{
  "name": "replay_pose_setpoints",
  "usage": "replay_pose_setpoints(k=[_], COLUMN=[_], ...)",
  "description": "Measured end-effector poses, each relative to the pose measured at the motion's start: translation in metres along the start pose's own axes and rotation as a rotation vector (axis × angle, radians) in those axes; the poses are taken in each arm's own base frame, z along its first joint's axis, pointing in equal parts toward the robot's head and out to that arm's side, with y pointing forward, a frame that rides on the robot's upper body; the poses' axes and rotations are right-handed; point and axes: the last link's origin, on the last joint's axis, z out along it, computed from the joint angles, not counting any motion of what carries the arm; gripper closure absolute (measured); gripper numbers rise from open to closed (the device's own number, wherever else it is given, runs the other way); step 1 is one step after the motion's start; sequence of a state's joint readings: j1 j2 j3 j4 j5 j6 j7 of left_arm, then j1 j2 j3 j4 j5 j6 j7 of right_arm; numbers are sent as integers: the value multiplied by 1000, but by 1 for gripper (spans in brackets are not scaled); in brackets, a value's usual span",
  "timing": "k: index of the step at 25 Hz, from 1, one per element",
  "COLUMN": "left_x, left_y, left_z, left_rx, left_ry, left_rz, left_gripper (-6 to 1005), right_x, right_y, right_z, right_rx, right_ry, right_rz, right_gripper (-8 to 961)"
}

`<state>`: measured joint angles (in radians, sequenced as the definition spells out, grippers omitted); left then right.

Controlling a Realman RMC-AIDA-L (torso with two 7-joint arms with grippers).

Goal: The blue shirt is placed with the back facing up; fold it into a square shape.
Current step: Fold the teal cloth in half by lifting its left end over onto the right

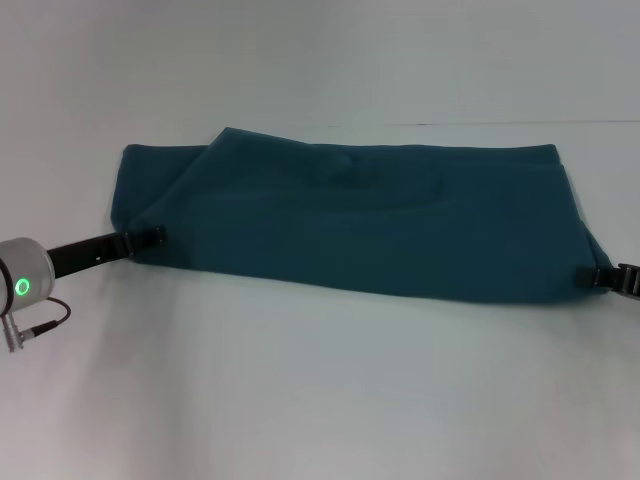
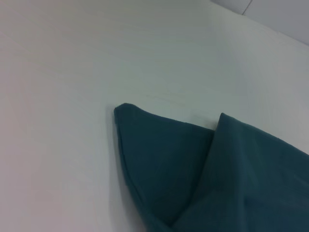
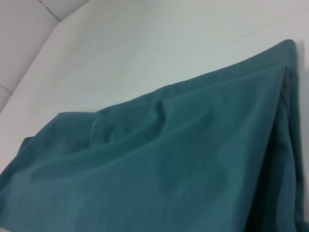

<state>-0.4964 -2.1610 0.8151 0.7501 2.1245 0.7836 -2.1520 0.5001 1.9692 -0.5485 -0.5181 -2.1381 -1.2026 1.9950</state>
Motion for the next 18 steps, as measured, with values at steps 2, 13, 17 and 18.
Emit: replay_pose_setpoints(k=[2,13,17,18], left_x=[1,0,1,1], left_y=[0,-4,-4,-4], left_z=[0,0,1,1], left_rx=[3,32,37,37], left_ry=[1,-1,1,2], left_rz=[12,34,39,39], left_gripper=[174,652,815,853], right_x=[0,1,2,2], right_y=[0,1,1,1], right_z=[0,1,2,2], right_rx=[-1,-3,-3,-3], right_ry=[0,-2,-2,-1], right_rz=[1,2,2,2], right_gripper=[931,932,932,932])
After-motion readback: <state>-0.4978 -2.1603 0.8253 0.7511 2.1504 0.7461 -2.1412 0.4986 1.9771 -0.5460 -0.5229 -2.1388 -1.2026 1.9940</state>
